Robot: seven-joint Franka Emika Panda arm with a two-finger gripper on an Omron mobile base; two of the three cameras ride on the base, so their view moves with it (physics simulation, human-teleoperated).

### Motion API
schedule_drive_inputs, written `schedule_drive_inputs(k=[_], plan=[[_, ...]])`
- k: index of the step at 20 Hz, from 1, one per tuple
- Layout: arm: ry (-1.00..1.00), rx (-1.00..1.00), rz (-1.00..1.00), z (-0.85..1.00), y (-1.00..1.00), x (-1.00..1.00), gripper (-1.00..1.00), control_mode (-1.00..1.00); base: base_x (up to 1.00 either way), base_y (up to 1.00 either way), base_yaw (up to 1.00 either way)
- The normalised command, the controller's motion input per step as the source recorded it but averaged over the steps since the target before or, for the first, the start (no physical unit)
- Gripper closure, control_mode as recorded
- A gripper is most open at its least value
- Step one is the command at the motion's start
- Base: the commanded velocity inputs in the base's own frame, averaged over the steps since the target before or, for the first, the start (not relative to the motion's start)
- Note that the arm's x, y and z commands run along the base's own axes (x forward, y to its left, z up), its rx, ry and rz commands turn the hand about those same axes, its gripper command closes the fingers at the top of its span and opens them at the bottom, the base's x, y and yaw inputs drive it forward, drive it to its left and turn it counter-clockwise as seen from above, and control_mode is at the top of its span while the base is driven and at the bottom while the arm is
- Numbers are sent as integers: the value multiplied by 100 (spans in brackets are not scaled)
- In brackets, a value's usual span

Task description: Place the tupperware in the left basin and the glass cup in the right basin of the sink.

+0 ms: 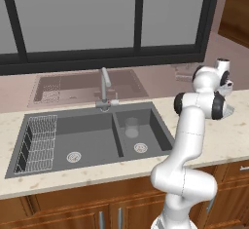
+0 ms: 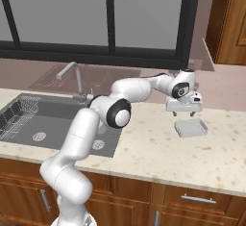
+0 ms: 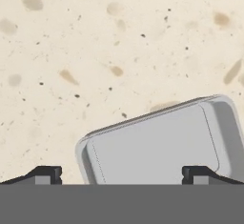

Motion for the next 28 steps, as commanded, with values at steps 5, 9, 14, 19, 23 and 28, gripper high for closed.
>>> schedule_drive_inputs(k=[5, 9, 14, 19, 23, 28], plan=[[0, 0, 0, -25, 0, -8, -100, -100, 0, 0, 0], [0, 0, 0, -22, 0, -4, -100, -100, 0, 0, 0], [1, 0, 0, -18, 0, 0, -100, -100, 0, 0, 0], [3, 0, 0, -12, 0, 0, -100, -100, 0, 0, 0], [3, 0, 0, -12, 0, 0, -100, -100, 0, 0, 0], [5, 0, 0, -12, 0, -1, -100, -100, 0, 0, 0]])
